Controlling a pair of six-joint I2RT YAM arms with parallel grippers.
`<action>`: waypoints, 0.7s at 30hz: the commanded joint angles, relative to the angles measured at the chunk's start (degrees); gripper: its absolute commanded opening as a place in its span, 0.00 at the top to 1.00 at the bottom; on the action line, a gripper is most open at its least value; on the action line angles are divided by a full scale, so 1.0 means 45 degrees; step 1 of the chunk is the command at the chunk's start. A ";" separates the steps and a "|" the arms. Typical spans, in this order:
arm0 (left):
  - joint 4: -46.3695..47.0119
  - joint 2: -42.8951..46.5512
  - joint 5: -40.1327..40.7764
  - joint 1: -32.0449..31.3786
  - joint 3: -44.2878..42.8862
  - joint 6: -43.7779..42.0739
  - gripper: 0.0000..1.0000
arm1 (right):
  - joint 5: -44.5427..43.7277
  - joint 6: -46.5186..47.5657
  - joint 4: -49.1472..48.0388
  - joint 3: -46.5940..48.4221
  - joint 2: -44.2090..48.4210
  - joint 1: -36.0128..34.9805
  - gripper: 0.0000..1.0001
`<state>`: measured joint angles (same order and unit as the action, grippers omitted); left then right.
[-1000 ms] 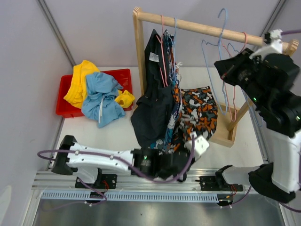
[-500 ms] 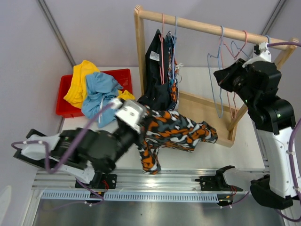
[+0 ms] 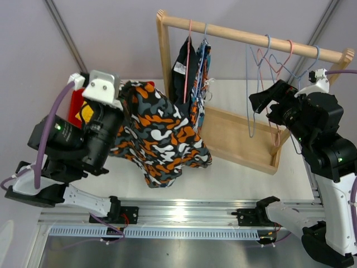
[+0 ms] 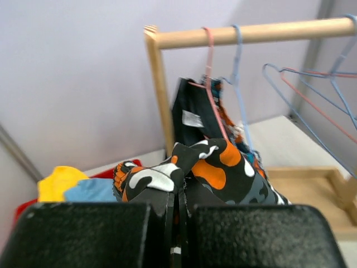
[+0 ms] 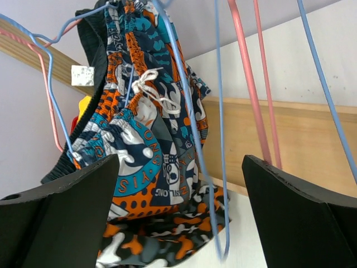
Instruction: Remove the shorts from the hanger
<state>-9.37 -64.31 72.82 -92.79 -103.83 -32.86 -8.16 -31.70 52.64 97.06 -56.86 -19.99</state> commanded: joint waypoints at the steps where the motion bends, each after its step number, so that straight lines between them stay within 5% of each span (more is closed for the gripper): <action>1: 0.0137 -0.0141 -0.0925 0.1512 -0.1299 -0.1140 1.00 | -0.0197 0.0112 -0.0019 -0.0239 0.0388 0.0028 0.01; 10: -0.5336 -0.1878 -0.5358 0.7855 -0.5143 0.2592 1.00 | -0.0295 0.0190 -0.0019 -0.1351 0.1053 0.0028 0.01; 21: -0.5769 -0.3810 -0.9109 1.5221 -0.6550 0.5092 1.00 | -0.0237 0.0346 -0.0136 -0.2231 0.1483 0.0028 0.01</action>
<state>-35.48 -79.24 39.57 -31.20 -129.16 -15.70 -8.73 -31.22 52.86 87.81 -50.43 -19.99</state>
